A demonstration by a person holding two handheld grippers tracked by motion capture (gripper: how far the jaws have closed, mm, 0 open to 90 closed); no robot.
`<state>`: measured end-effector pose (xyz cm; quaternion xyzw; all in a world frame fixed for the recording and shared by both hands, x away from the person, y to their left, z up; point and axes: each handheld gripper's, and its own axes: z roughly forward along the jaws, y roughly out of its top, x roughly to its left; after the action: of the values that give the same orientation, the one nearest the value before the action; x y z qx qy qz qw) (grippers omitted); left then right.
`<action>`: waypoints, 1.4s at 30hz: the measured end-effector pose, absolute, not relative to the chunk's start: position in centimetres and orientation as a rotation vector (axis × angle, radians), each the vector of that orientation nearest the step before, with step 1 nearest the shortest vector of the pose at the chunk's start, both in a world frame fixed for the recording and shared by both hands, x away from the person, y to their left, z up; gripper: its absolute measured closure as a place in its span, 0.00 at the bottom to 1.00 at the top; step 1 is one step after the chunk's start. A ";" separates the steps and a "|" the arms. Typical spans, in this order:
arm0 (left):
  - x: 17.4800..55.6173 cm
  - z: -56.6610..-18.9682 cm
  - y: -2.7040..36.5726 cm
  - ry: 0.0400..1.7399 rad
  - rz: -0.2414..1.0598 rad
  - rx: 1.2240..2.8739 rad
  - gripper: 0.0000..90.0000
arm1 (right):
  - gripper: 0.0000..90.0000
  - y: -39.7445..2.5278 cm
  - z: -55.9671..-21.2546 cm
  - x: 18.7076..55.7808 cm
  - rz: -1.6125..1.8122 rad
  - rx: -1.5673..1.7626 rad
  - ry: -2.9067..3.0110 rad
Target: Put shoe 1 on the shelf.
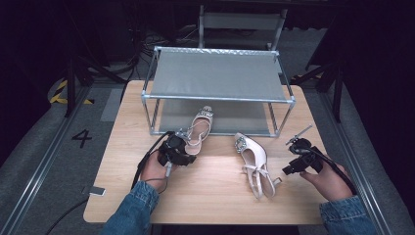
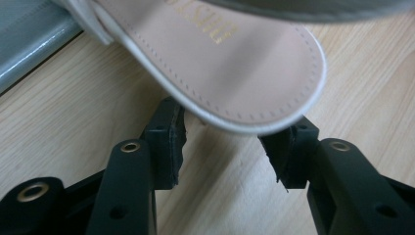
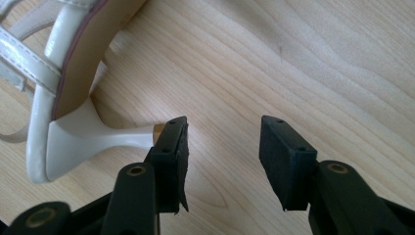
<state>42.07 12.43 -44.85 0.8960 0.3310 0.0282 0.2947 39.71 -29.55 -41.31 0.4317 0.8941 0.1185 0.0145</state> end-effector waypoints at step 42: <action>47.5 -42.3 8.0 1.061 0.159 2.143 0.85 | 0.60 -30.6 -41.5 39.3 0.375 1.361 2.778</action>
<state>47.54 7.97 -42.34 0.8328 0.4123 0.0616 0.3642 39.31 -30.61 -41.51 0.4369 0.8913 0.1204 0.0128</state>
